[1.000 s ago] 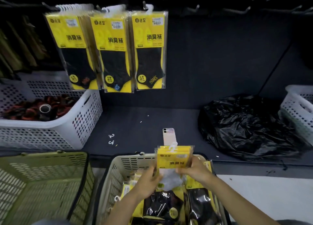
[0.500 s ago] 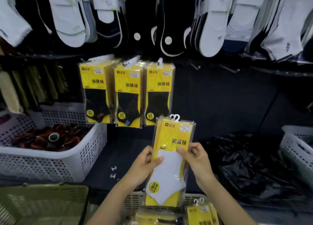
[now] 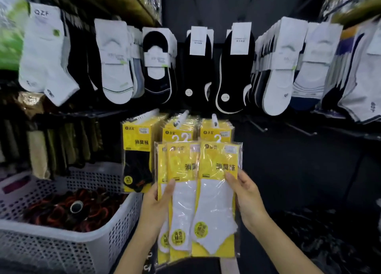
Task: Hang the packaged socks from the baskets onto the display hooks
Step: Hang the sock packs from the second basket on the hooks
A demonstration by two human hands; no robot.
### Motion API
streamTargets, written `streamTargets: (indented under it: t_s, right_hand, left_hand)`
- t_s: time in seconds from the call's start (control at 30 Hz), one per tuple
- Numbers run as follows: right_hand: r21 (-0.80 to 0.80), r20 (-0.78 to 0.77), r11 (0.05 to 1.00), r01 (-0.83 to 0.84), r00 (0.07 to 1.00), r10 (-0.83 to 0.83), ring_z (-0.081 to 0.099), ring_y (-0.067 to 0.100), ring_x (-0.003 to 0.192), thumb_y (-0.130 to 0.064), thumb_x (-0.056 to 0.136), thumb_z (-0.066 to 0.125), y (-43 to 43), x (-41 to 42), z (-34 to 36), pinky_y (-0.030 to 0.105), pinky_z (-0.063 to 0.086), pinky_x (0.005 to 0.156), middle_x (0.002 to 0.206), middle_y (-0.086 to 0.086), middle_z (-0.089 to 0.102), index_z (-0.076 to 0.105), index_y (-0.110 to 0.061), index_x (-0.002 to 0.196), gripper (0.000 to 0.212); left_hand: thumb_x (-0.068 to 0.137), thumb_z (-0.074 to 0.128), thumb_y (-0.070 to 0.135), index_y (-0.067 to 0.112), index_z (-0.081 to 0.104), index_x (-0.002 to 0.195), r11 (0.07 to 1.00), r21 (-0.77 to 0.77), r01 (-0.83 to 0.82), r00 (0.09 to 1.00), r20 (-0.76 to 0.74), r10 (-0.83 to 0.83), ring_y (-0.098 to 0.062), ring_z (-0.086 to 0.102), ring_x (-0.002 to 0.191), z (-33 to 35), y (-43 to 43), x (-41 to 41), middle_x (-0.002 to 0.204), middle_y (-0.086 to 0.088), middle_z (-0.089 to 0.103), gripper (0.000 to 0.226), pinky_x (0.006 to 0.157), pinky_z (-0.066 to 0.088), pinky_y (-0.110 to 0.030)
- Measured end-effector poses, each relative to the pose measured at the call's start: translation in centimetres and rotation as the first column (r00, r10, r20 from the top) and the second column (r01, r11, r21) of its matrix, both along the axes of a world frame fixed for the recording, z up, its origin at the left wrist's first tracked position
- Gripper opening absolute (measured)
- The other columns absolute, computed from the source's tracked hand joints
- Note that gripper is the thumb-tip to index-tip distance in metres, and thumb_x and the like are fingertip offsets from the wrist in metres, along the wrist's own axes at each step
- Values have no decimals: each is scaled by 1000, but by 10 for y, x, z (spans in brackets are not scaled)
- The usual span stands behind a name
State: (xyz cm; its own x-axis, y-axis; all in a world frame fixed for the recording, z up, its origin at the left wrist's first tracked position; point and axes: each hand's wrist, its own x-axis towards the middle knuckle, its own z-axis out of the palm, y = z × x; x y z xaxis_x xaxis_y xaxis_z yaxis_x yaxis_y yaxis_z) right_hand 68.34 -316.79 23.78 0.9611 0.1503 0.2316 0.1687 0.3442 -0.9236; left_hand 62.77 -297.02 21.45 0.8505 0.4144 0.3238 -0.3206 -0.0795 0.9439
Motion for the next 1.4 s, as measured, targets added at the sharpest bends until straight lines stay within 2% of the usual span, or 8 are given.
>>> streamTargets:
  t_s: [0.13, 0.27, 0.57, 0.73, 0.87, 1.07, 1.23, 1.4]
  right_hand:
    - [1, -6, 995, 101, 995, -101, 73, 14, 84, -15, 93, 57, -4, 25, 24, 21, 56, 62, 96, 2, 76, 66, -13, 106, 15]
    - [-75, 17, 993, 94, 996, -93, 73, 12, 82, -14, 93, 59, 2, 47, 34, 20, 55, 60, 93, -1, 76, 66, -16, 104, 13]
    - [-185, 6, 959, 215, 976, -218, 68, 0, 70, -16, 92, 62, 28, 100, 20, 11, 50, 52, 88, -4, 72, 68, -14, 96, 8]
    - [-220, 19, 908, 357, 932, -362, 68, 11, 80, -19, 90, 65, 37, 136, 12, 14, 50, 52, 82, -1, 70, 67, -13, 86, 8]
    - [-329, -35, 825, 459, 867, -497, 66, 28, 88, -32, 85, 70, 36, 166, 11, 35, 51, 73, 91, 14, 70, 68, -1, 90, 31]
    - [-331, -180, 785, 524, 781, -598, 58, 18, 77, -21, 85, 71, 17, 158, -11, 31, 47, 71, 102, 12, 69, 64, -9, 92, 15]
    - [-250, -117, 946, 208, 963, -243, 66, 17, 83, -26, 95, 56, 20, 96, -2, 28, 56, 74, 97, 7, 69, 65, -14, 93, 16]
    - [-326, -21, 938, -115, 993, 115, 69, 15, 78, -32, 93, 58, 31, 29, 13, 25, 57, 71, 90, 6, 74, 67, -6, 99, 28]
  left_hand:
    - [79, 56, 55, 13, 44, 60, 993, -5, -121, 989, 82, 121, -7, 46, 48, 16, 23, 2, 48, 7, 46, 48, 51, 37, -14]
    - [82, 55, 54, 0, 61, 86, 982, 19, -190, 976, 116, 187, -20, 62, 72, 16, 40, 4, 77, -19, 64, 55, 71, 47, -31]
    - [84, 55, 47, 27, 53, 54, 968, 33, -247, 963, 116, 242, -1, 46, 46, 13, 43, 2, 50, 8, 47, 36, 51, 37, -17]
    - [82, 55, 51, 2, 55, 72, 977, 22, -214, 973, 95, 211, -14, 51, 64, 5, 43, 6, 66, -19, 53, 50, 63, 41, -29]
    - [76, 54, 58, 11, 53, 75, 986, -8, -166, 984, 63, 166, -21, 56, 71, 2, 38, 9, 74, -6, 58, 48, 71, 43, -31]
    - [77, 55, 56, -9, 53, 82, 987, -21, -160, 984, 72, 161, -18, 53, 68, 3, 30, 10, 75, -26, 54, 65, 64, 42, -28]
    - [76, 56, 55, -10, 51, 80, 992, -36, -117, 991, 59, 119, -19, 52, 69, 4, 21, 12, 73, -14, 53, 65, 63, 40, -26]
    - [82, 64, 35, -4, 62, 77, 997, -39, -61, 998, 33, 63, -2, 64, 59, 5, 1, 13, 66, -1, 67, 39, 51, 46, -9]
